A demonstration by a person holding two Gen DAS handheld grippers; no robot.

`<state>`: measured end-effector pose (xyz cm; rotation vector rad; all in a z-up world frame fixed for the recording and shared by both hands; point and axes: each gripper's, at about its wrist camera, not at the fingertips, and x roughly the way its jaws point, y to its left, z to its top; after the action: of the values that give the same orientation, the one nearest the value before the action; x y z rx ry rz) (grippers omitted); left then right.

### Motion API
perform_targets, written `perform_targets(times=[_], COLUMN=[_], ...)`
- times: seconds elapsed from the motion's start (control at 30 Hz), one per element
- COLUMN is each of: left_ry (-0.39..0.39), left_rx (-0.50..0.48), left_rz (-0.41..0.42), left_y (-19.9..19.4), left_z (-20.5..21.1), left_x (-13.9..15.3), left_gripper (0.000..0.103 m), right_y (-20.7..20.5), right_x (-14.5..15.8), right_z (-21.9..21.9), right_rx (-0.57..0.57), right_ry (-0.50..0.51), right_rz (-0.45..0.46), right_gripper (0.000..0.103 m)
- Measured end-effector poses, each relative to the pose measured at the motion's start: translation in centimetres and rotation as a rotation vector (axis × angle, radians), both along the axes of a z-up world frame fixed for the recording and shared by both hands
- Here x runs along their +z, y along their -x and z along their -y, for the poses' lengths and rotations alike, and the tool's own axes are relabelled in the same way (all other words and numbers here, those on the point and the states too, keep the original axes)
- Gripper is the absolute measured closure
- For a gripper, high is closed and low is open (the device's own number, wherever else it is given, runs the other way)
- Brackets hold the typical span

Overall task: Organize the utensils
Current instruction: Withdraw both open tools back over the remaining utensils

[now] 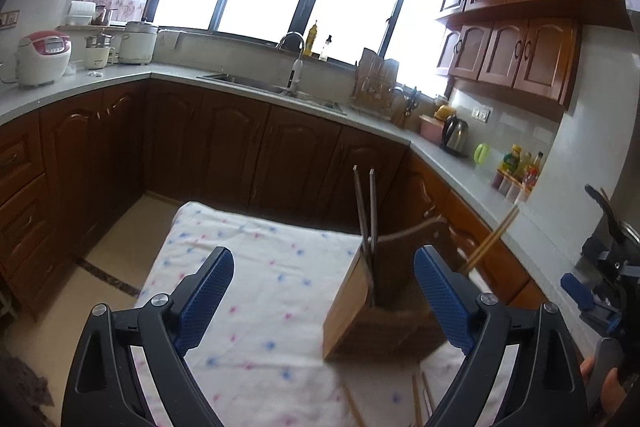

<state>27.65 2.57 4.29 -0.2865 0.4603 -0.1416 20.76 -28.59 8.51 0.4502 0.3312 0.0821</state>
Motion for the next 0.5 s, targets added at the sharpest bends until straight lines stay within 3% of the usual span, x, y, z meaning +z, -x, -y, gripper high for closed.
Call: perform_targets(times=[0.5], left_ry=[-0.020], left_rx=[-0.015], left_rz=[-0.159], left_y=[7.5], left_z=[-2.4], left_x=[-0.6], left_gripper=[0.010], right_y=[7.0], right_x=[-4.8], right_z=[-1.9], right_rx=[0.016], right_ry=[0.067], right_rz=[-0.194], right_gripper=[0.001])
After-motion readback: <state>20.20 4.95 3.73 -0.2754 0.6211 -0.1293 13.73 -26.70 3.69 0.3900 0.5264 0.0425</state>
